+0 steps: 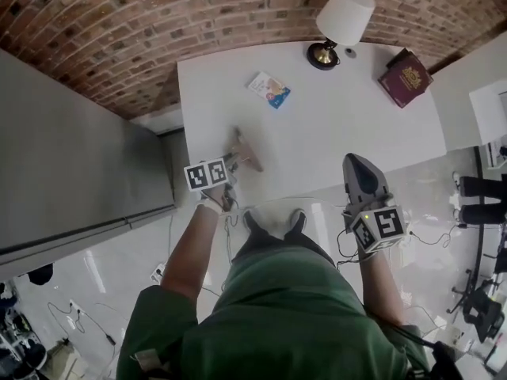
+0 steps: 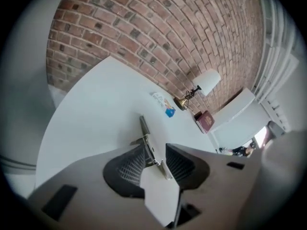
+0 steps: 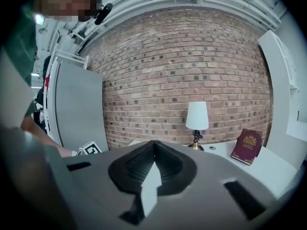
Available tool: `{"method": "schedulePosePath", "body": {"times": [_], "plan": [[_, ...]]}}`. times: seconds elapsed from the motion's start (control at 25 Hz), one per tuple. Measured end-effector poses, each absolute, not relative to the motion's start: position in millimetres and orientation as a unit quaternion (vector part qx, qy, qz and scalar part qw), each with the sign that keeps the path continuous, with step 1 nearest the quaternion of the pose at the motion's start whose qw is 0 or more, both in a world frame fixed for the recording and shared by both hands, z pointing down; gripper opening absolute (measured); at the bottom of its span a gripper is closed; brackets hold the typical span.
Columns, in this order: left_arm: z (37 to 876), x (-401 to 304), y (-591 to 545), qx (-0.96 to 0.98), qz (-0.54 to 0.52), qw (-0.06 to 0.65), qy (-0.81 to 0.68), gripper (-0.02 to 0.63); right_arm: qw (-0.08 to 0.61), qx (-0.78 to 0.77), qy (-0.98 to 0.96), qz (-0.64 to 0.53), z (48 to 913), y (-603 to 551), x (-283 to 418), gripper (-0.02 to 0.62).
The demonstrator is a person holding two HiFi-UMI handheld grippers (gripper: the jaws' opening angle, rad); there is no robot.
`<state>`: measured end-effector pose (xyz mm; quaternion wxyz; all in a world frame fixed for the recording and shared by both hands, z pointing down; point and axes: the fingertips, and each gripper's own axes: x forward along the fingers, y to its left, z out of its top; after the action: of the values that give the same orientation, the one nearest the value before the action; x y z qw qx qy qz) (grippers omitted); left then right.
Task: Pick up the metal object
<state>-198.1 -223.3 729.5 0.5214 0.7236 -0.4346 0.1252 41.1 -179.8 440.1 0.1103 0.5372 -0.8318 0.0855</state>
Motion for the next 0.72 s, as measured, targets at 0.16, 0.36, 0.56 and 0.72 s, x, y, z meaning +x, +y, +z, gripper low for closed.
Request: {"method": "schedulePosePath", "body": {"times": [0.16,0.36,0.56,0.72], "plan": [[739,-195,-229,0.704,0.106,0.554,-0.432,0.123,0.097,0.553,-0.823,0.091,439,-174,51,0.002],[748,-190,-232,0.698,0.103,0.572,-0.419,0.061,0.096,0.569,-0.811,0.093,443,-167,62,0.002],[748,-186,-235,0.692,0.095,0.581,-0.418,0.041,0.095,0.573,-0.808,0.100,447,-165,69,0.002],[744,-184,-237,0.690,0.080,0.583,-0.421,0.031,0.081,0.564,-0.815,0.104,443,-165,66,0.002]]}}
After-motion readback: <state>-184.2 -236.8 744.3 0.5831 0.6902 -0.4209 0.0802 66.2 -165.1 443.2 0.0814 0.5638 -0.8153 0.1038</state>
